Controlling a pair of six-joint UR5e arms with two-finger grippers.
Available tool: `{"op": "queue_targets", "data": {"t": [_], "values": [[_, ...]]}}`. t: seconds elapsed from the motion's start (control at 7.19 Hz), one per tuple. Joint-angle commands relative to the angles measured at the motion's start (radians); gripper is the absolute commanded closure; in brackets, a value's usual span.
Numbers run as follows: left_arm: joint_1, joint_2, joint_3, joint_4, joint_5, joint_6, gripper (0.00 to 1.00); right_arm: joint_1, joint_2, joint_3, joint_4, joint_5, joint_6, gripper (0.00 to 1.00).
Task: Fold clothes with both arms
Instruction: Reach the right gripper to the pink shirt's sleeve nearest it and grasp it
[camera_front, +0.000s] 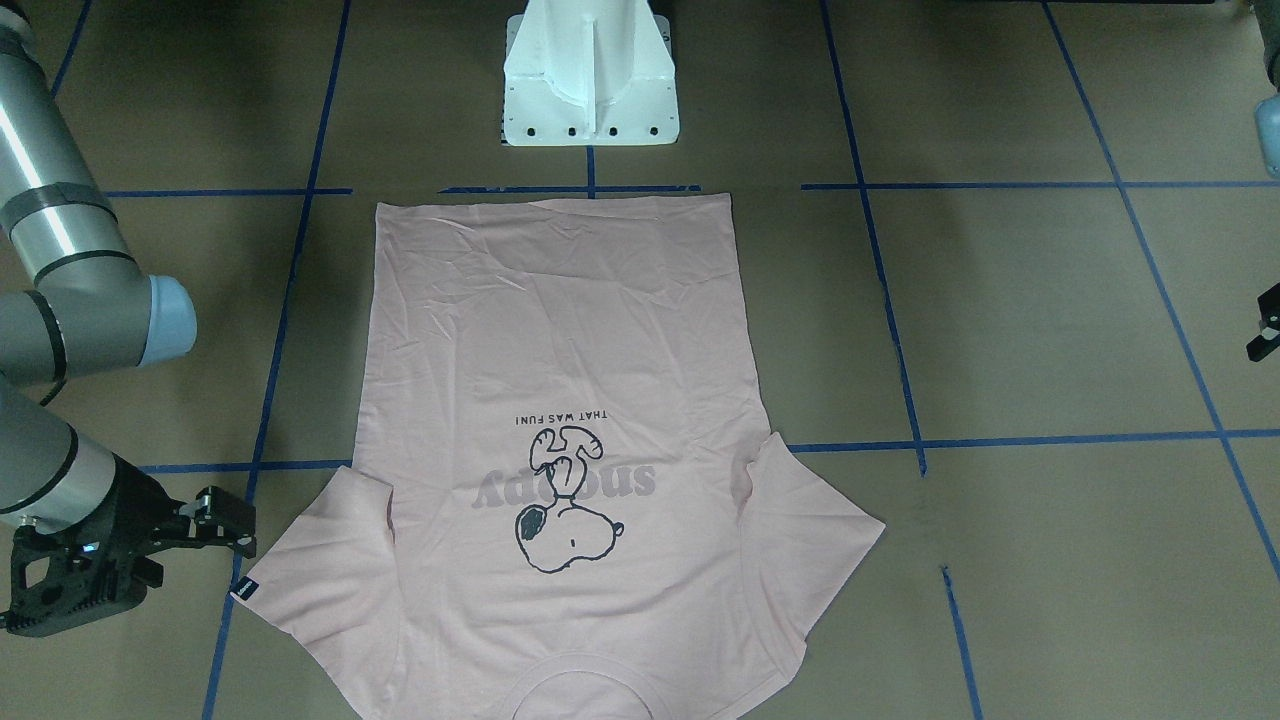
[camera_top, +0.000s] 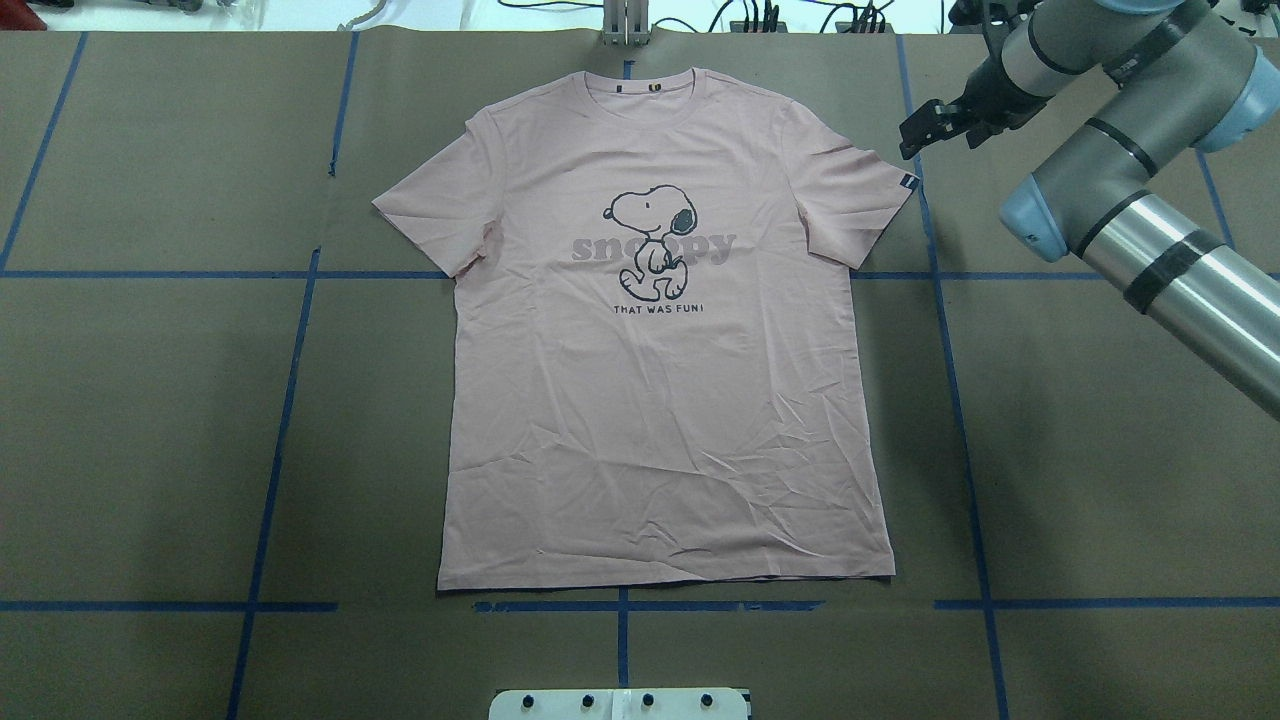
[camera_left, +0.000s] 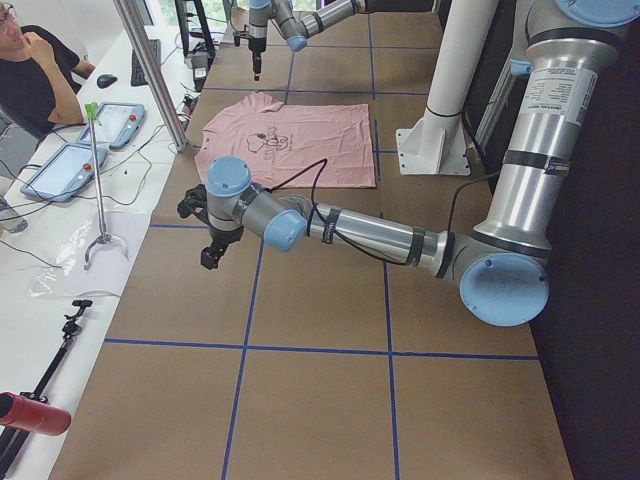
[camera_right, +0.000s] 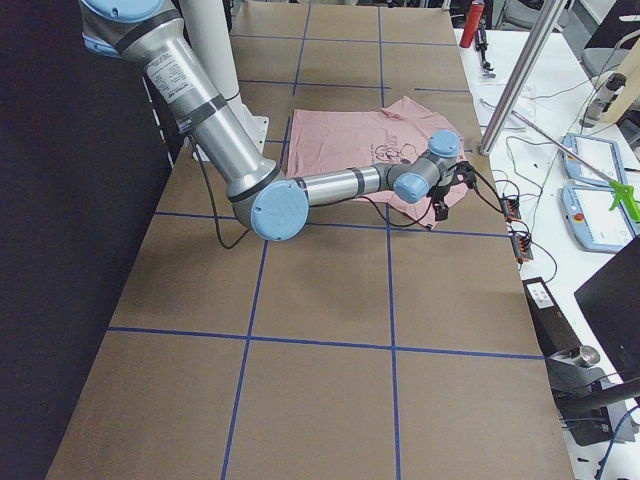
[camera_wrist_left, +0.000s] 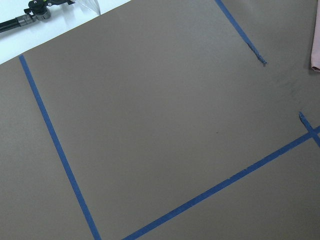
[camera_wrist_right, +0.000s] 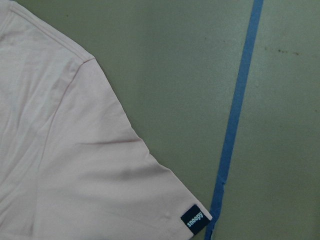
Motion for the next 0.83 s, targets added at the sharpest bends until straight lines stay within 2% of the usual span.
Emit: {"op": "queue_targets", "data": {"t": [0.0,0.42,0.7], "values": [[0.002,-0.006,-0.006,-0.004,-0.002,-0.032,0.00,-0.026,0.012,-0.057,0.006,-0.029,0.009,0.03],[0.002,-0.006,-0.009,-0.004,-0.001,-0.033,0.00,-0.036,0.031,-0.112,0.004,-0.058,0.009,0.06],[0.000,-0.003,-0.013,-0.003,-0.001,-0.035,0.00,-0.041,0.058,-0.160,0.006,-0.069,0.009,0.12]]}}
